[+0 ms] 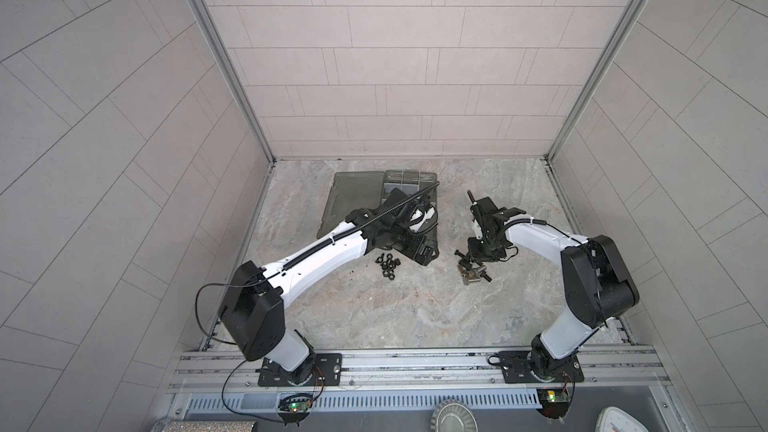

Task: Sort the screws and nuts into containers

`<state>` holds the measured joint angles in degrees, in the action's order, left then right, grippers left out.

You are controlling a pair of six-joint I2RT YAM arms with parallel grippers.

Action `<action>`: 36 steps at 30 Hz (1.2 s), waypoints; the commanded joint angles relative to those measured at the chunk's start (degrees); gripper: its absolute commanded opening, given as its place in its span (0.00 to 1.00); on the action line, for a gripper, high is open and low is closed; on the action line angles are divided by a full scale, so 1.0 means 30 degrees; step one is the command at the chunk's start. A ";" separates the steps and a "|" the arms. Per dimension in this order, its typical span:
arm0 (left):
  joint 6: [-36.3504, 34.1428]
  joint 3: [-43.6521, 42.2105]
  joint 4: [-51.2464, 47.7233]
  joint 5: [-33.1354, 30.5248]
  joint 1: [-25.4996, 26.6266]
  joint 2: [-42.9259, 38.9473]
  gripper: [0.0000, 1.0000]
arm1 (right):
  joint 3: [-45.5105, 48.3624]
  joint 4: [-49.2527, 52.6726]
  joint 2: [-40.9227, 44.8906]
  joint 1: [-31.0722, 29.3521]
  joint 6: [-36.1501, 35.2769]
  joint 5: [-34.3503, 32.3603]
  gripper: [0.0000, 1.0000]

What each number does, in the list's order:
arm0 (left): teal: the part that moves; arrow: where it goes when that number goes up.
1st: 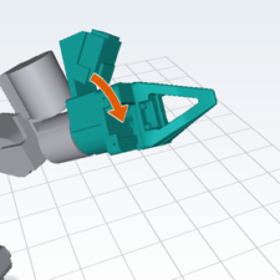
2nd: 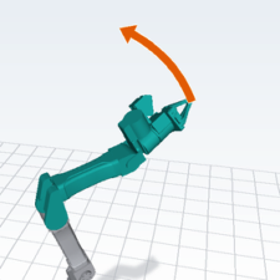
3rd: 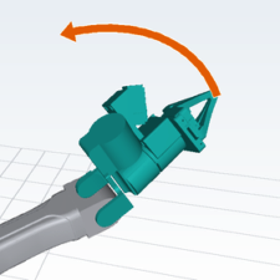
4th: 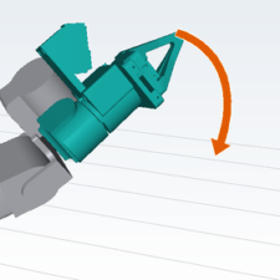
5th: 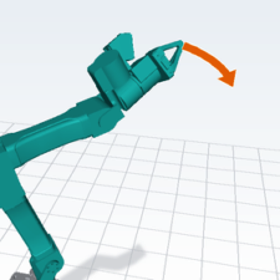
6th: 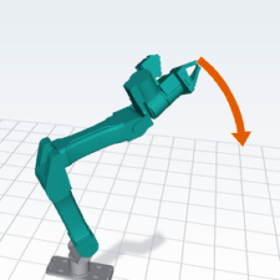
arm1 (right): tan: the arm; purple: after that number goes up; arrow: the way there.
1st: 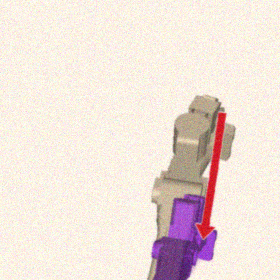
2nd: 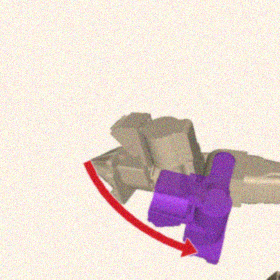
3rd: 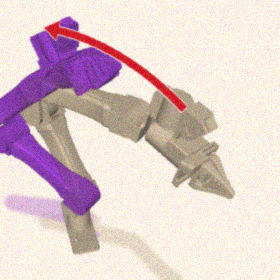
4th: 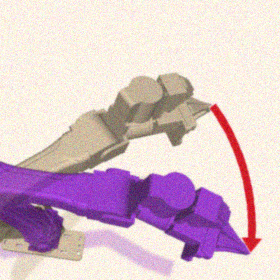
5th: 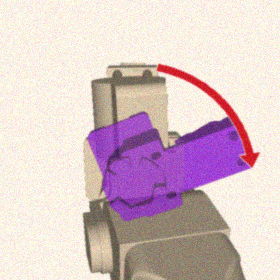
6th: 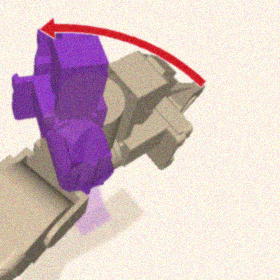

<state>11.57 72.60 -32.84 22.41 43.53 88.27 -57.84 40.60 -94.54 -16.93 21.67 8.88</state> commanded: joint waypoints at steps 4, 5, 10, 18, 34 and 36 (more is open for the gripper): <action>0.0017 0.0007 0.0348 -0.0112 -0.0013 -0.0355 1.00 | 0.0173 0.0927 0.0889 0.0047 -0.0013 -0.0310 0.33; 0.0010 0.0029 0.0325 -0.0078 -0.0008 -0.0309 1.00 | 0.0109 0.0935 0.0784 0.0032 -0.0071 -0.0323 0.33; 0.0094 0.0176 0.0341 -0.0094 -0.0007 -0.0214 1.00 | -0.0251 0.1026 -0.0013 0.0075 -0.0507 -0.0274 0.33; 0.0398 -0.0095 0.0605 -0.0242 -0.0008 -0.0181 1.00 | -0.0706 0.0480 -0.1169 0.0076 -0.0449 0.0043 0.33; -0.0076 0.1417 0.0049 -0.0176 -0.0015 0.0950 1.00 | -0.1739 0.0768 -0.1013 0.1131 0.0022 0.1678 0.34; -0.0191 0.1602 -0.0007 -0.0110 -0.0026 0.1085 1.00 | -0.1863 0.1089 -0.0588 0.1131 -0.0154 0.1717 0.36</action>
<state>12.01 75.09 -31.79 22.04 43.53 90.78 -63.16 42.04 -99.04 -13.45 21.54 13.06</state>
